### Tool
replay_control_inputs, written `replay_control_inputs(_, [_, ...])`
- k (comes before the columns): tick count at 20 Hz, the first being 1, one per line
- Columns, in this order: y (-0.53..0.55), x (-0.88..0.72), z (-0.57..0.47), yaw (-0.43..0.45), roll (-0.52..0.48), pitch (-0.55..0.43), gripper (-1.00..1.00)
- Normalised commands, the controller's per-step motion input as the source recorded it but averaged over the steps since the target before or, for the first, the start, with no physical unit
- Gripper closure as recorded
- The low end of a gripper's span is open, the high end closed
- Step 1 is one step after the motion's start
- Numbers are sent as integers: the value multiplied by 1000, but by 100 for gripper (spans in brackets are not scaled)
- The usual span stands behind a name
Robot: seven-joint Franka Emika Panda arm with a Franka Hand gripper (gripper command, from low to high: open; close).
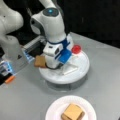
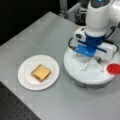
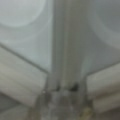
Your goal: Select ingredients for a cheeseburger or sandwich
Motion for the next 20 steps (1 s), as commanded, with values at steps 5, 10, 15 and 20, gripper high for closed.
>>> replay_control_inputs(5, [-17,-163,-181,262,-157,-159,-100])
replay_control_inputs(10, [-12,-203,-164,307,-31,-108,-100])
replay_control_inputs(15, [-4,-248,-152,288,52,-85,-100])
replay_control_inputs(20, [10,-262,-129,250,89,-65,-100])
